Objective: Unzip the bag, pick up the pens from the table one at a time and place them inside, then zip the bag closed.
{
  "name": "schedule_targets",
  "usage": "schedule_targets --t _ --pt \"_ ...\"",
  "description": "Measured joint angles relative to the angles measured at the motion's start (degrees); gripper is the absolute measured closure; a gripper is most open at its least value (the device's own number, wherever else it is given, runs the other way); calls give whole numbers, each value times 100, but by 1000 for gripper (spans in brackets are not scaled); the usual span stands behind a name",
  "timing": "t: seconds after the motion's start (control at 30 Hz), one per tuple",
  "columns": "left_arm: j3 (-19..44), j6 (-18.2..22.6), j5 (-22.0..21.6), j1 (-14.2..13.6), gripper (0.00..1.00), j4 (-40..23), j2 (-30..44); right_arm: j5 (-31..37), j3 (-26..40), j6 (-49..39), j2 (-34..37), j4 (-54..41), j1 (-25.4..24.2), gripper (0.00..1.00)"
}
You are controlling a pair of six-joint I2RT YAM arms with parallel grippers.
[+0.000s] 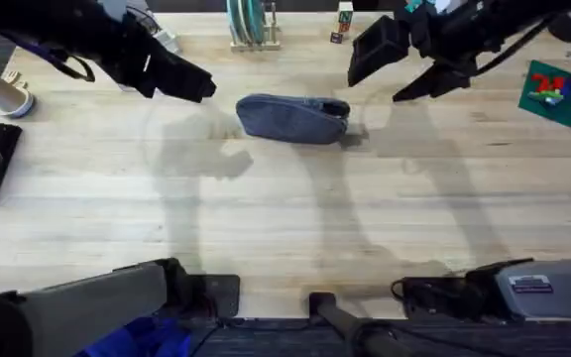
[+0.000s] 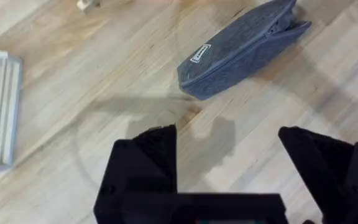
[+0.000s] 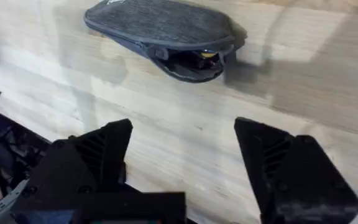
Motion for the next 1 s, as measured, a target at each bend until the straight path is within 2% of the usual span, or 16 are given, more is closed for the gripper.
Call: schedule_targets --t 0.23,0.4,0.63,0.7,1.0 --pt "0 -273 -75 0 5 0 0 -2 0 -18 0 83 132 6" --pt "0 -328 -75 0 5 0 0 -170 -66 36 0 652 379 6" --pt "0 -330 -75 0 5 0 0 -572 -839 318 0 1554 497 6" --pt "0 -330 -75 0 5 0 0 -850 -1205 536 2 2062 494 6" --pt "0 -330 -75 0 5 -2 0 -1049 -1703 901 19 2777 496 6"
